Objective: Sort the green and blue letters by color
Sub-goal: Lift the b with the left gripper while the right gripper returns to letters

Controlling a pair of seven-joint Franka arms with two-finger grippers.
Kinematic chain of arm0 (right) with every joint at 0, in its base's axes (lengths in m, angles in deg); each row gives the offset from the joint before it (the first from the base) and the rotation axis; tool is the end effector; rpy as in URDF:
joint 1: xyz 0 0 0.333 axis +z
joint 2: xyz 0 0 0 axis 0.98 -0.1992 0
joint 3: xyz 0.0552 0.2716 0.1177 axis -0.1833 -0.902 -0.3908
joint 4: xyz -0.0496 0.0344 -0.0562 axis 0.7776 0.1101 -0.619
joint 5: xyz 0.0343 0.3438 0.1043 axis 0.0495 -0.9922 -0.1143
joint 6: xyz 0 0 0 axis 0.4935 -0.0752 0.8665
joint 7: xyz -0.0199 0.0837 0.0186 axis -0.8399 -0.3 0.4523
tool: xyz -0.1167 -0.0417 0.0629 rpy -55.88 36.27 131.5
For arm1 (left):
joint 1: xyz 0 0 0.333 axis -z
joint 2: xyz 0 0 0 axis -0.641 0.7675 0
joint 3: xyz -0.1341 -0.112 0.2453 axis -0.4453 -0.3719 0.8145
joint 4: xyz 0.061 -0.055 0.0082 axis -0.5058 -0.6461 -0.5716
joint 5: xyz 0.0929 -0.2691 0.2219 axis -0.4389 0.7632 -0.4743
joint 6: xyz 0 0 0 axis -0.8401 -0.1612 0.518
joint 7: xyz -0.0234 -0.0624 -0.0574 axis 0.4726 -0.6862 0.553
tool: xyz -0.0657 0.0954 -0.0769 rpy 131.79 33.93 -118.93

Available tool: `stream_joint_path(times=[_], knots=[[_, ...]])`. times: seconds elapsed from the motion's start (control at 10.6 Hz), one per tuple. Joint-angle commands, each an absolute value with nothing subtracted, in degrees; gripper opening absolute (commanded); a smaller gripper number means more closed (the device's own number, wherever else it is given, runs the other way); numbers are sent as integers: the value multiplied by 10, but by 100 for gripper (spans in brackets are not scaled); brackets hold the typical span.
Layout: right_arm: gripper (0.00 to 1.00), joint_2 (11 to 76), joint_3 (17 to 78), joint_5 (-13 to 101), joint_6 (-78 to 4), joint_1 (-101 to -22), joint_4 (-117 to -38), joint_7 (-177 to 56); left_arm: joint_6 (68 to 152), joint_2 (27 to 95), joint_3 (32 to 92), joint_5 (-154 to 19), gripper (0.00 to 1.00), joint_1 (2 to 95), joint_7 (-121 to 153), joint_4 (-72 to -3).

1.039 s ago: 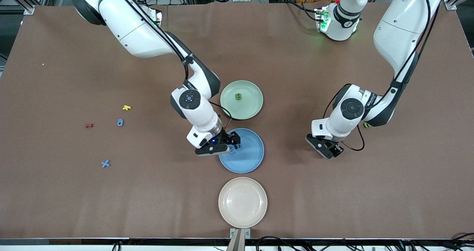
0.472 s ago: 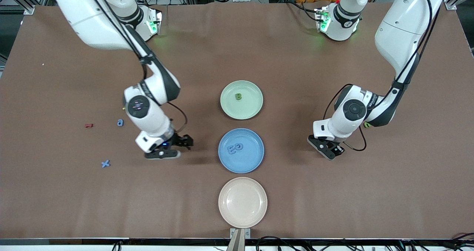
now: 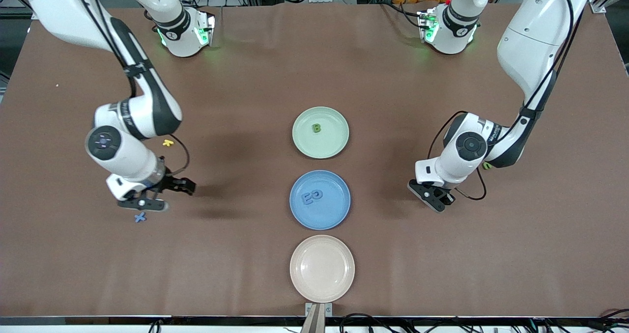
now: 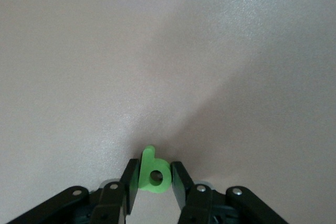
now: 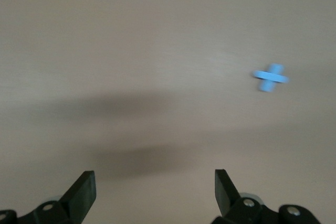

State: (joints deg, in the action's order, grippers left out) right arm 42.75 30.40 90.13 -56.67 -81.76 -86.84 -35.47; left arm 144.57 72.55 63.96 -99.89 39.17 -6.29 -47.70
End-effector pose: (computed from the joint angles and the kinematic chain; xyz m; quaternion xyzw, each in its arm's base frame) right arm 0.6026 0.0800 0.2665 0.9982 -0.0510 0.0299 0.0105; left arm 0.5911 -0.1634 0.1594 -0.9134 0.4012 -0.0633 0.0258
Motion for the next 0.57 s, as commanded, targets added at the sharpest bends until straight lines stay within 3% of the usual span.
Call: stream_joint_path(times=[0.0, 0.19, 0.47], knots=[[100, 511, 293, 910, -575, -905, -976, -398, 1450, 733, 638, -985, 6, 391, -65, -471], [100, 526, 293, 910, -621, -954, -1031, -411, 1445, 727, 636, -954, 5, 399, -56, -471], [100, 510, 293, 909, -693, -964, -1086, -415, 1399, 721, 611, -913, 5, 404, -32, -451]])
